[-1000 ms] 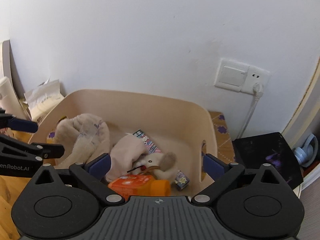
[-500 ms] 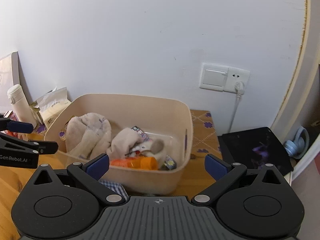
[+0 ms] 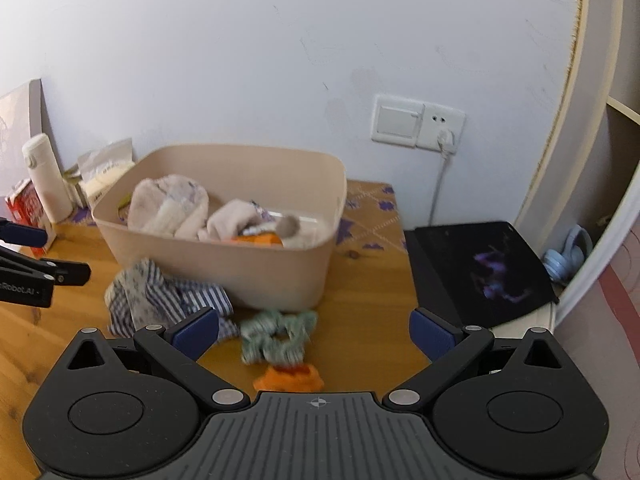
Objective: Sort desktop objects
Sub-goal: 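Move the left tool toward the checkered shirt while the right tool approaches the cartoon tissue pack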
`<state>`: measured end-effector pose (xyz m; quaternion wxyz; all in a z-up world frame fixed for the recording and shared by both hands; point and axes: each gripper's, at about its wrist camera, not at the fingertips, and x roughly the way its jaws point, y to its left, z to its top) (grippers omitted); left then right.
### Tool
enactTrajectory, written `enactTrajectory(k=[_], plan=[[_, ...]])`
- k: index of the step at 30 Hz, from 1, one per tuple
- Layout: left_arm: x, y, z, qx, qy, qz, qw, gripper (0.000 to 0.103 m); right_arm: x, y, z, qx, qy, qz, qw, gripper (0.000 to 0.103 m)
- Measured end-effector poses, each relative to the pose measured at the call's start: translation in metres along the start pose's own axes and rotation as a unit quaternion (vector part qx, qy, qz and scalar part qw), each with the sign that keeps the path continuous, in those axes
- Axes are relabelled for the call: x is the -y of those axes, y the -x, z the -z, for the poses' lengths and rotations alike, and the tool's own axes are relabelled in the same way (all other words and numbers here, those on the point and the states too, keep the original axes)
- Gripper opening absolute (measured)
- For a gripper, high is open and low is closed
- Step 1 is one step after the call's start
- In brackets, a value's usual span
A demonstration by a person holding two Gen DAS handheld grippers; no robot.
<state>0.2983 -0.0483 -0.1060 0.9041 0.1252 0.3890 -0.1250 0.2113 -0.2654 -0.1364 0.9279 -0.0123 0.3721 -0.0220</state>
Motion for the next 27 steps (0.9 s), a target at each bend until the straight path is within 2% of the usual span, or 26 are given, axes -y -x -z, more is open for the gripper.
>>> enactTrajectory(k=[10, 16, 27], plan=[[0.023, -0.019, 0.026, -0.022, -0.035, 0.009, 0.9991, 0.079, 0.0, -0.013, 0.036, -0.056, 0.013, -0.002, 0.998, 0.103], [0.034, -0.041, 0.031, -0.033, -0.049, 0.015, 0.9981, 0.079, 0.002, -0.033, 0.047, -0.082, 0.013, 0.005, 0.996, 0.103], [0.035, -0.089, 0.034, -0.048, -0.057, 0.003, 0.9972, 0.079, -0.002, -0.069, 0.058, -0.124, 0.026, -0.003, 0.992, 0.103]])
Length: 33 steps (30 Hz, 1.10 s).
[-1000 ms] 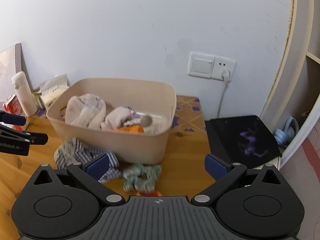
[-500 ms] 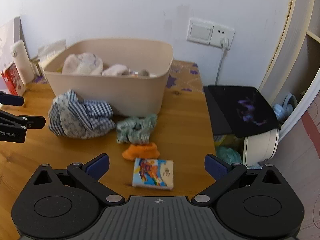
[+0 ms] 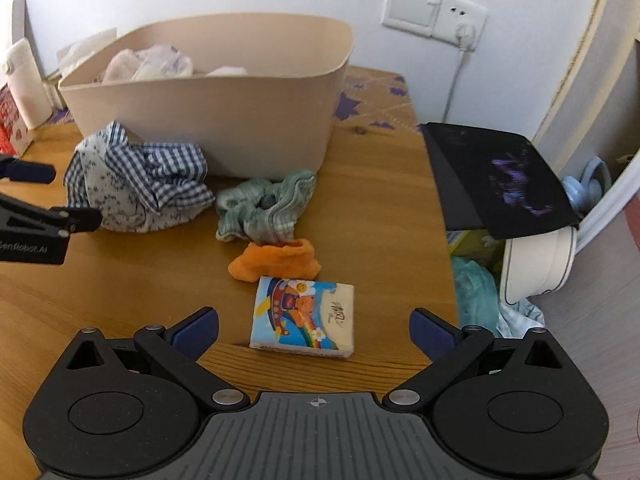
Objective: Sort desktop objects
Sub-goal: 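Move the left tool toward the checkered shirt while the right tool approaches the cartoon tissue pack, then grasp the checkered shirt with the left tool while the right tool grasps the cartoon tissue pack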
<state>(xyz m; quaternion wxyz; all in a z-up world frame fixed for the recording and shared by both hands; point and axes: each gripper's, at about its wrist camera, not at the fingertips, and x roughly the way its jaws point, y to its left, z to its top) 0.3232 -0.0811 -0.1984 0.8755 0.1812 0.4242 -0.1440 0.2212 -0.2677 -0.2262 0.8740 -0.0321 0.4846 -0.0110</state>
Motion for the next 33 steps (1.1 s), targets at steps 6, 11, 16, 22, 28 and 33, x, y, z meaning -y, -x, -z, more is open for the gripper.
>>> enactTrajectory(k=[6, 11, 16, 22, 28, 33], plan=[[-0.005, -0.017, -0.004, 0.006, 0.002, 0.024, 0.9997, 0.079, 0.004, -0.021, -0.001, -0.015, -0.012, 0.008, 1.0, 0.103], [-0.006, -0.027, -0.004, 0.019, -0.004, 0.033, 0.9993, 0.079, 0.006, -0.032, 0.001, -0.013, -0.025, 0.012, 1.0, 0.103], [-0.001, -0.031, -0.002, 0.046, -0.032, 0.043, 0.9975, 0.068, 0.001, -0.037, 0.001, -0.018, -0.012, 0.019, 1.0, 0.103], [-0.003, -0.032, -0.004, 0.058, -0.049, 0.056, 0.9955, 0.045, -0.008, -0.04, -0.002, -0.017, -0.002, 0.011, 1.0, 0.088], [-0.009, -0.033, -0.008, 0.052, -0.045, 0.071, 0.9951, 0.023, -0.013, -0.037, 0.001, -0.006, -0.016, 0.004, 1.0, 0.06], [-0.013, -0.026, -0.004, 0.04, -0.045, 0.078, 0.9951, 0.019, -0.019, -0.033, 0.002, -0.006, -0.003, 0.005, 1.0, 0.059]])
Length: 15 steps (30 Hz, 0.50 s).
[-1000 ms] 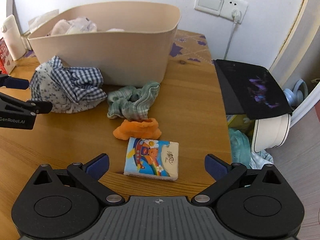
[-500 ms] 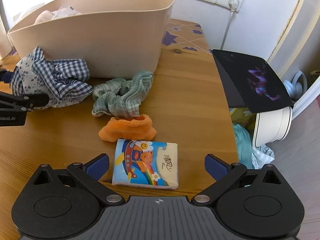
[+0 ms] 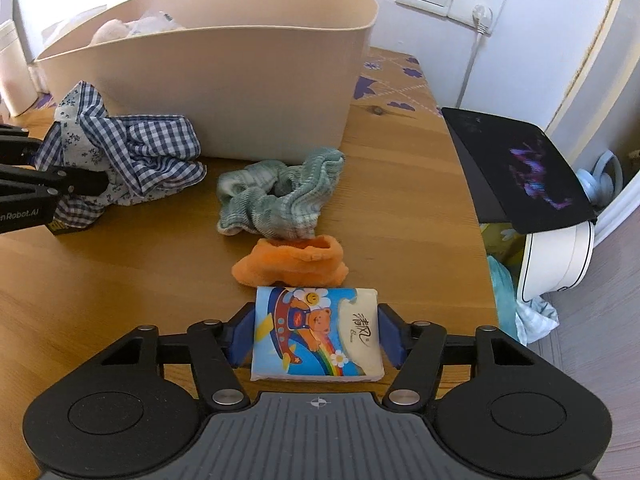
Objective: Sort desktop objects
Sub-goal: 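Grasp the checkered shirt with the left tool while the right tool grasps the cartoon tissue pack, then lift the shirt and tissue pack and carry both over the basket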
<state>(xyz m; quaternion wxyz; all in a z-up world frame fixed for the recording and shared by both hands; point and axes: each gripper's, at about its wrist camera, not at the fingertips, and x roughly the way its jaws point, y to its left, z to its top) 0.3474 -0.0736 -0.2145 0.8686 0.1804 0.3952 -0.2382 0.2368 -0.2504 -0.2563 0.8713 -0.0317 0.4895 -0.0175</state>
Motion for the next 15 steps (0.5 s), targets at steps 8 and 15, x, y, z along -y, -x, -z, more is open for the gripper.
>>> enactTrajectory(k=[8, 15], plan=[[-0.002, 0.017, 0.009, -0.008, 0.01, 0.005, 0.9999, 0.016, 0.0, 0.014, 0.008, 0.002, -0.008, -0.001, 1.0, 0.059], [-0.006, 0.039, 0.028, -0.012, 0.021, 0.002, 0.9997, 0.016, -0.001, 0.034, 0.022, 0.01, -0.006, -0.008, 1.0, 0.059]])
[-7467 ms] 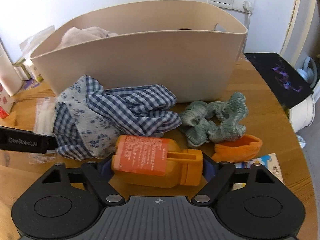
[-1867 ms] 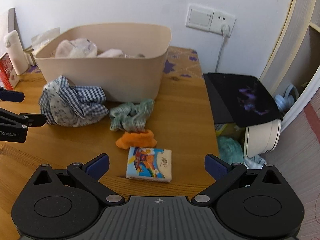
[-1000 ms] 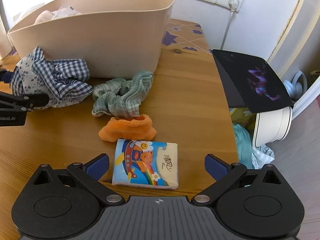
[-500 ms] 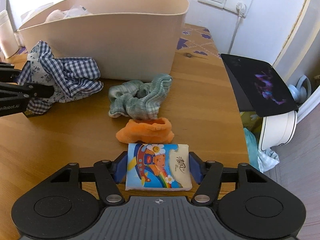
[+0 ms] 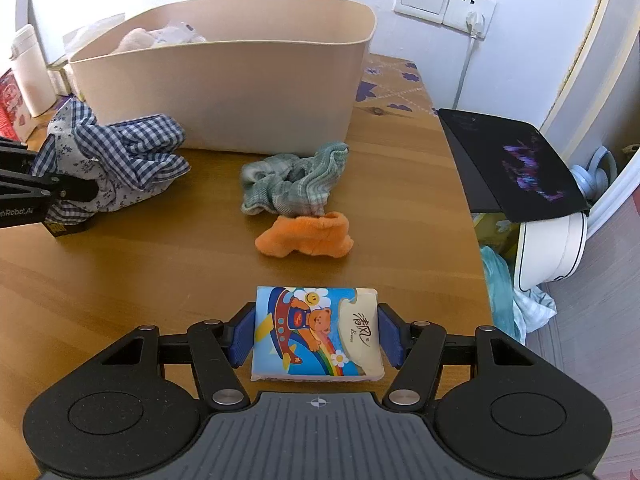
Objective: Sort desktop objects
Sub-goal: 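Lift the shirt and tissue pack and carry both over the basket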
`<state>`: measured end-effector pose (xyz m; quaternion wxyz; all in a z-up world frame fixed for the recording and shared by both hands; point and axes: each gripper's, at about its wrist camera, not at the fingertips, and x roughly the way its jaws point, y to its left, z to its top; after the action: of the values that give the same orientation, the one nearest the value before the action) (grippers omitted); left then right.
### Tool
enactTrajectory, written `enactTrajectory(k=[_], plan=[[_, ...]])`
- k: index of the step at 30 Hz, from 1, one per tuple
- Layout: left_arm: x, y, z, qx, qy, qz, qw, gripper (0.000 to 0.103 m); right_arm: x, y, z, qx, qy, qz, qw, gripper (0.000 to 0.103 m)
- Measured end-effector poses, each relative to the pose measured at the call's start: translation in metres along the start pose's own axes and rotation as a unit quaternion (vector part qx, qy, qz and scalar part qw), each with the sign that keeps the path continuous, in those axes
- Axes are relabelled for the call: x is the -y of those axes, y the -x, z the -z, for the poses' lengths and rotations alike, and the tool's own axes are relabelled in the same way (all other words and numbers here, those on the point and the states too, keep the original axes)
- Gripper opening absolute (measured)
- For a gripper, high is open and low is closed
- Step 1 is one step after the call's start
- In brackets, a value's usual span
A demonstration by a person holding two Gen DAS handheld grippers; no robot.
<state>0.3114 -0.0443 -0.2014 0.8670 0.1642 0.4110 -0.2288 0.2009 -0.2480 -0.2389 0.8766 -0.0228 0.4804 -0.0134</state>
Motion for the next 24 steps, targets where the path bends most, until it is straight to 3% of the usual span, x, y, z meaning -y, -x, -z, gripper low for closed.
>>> enactTrajectory(k=[10, 24], plan=[[-0.005, 0.046, 0.019, 0.01, 0.019, -0.032, 0.9993, 0.016, 0.001, 0.042, 0.015, 0.036, -0.009, -0.03, 0.999, 0.059], [-0.016, 0.133, 0.017, 0.069, 0.055, -0.074, 0.9934, 0.016, 0.012, 0.112, 0.01, 0.106, -0.007, -0.057, 0.993, 0.059]])
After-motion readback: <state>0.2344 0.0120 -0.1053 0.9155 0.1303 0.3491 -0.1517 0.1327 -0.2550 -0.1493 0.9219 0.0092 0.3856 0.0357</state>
